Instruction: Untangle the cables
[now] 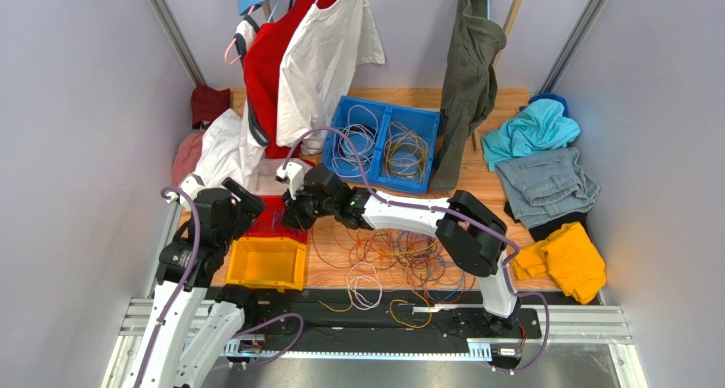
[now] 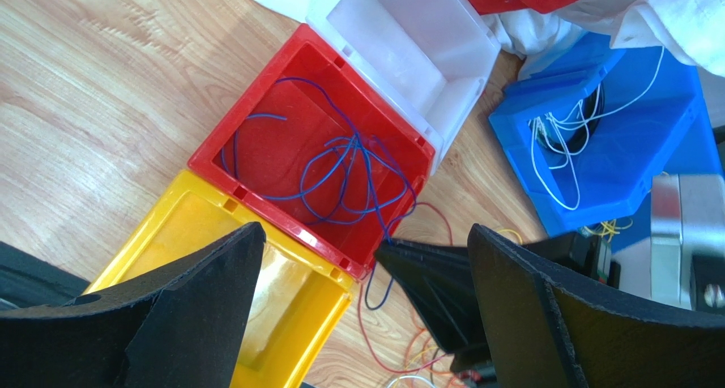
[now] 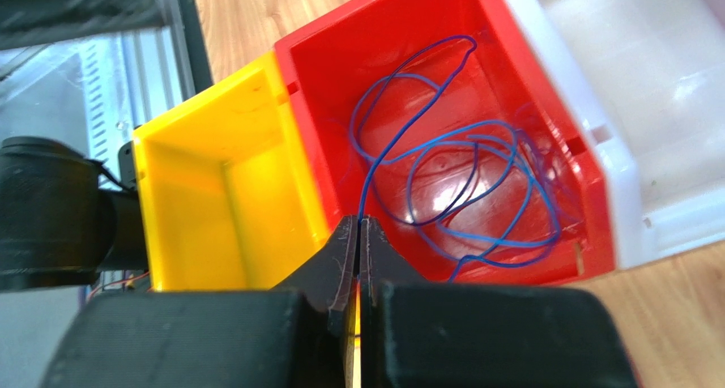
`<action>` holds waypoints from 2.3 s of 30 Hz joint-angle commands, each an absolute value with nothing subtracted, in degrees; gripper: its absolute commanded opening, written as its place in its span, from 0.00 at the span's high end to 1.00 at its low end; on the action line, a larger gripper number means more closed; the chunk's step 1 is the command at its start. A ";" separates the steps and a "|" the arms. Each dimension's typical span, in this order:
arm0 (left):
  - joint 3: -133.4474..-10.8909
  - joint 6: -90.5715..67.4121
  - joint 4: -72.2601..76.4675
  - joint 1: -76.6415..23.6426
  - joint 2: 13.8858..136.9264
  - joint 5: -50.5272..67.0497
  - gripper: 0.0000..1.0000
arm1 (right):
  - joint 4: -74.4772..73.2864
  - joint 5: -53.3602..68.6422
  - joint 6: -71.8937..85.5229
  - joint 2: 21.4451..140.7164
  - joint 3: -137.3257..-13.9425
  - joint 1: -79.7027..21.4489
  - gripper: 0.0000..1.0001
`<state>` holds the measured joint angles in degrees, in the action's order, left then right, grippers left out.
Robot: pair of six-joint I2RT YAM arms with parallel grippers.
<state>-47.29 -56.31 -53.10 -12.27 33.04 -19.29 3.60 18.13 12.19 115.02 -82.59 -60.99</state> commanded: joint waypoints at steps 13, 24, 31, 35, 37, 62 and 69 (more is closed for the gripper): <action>-48.69 -57.66 -54.49 -11.95 28.92 -19.25 0.02 | 3.33 19.24 7.65 125.06 -99.49 -58.89 1.00; -47.55 -57.13 -53.97 -11.95 27.95 -19.34 0.02 | 5.88 19.08 9.31 126.39 -95.90 -58.97 0.52; -47.81 -56.69 -52.83 -11.95 28.56 -18.98 0.02 | 9.32 12.41 9.84 113.67 -86.32 -58.89 0.28; -47.90 -55.90 -51.77 -11.95 28.83 -18.81 0.02 | 5.55 9.06 8.70 106.10 -82.63 -58.89 0.22; -47.46 -55.46 -50.72 -11.95 29.09 -18.46 0.02 | 3.26 6.35 8.18 101.72 -81.48 -58.89 0.20; -42.44 -45.00 -16.53 -39.63 60.98 -9.41 0.01 | -16.87 -23.89 22.67 43.18 -36.57 -59.24 0.29; -46.14 -45.88 -9.93 -44.29 70.30 -9.49 0.01 | -22.85 -31.90 22.94 43.58 -36.21 -58.36 0.29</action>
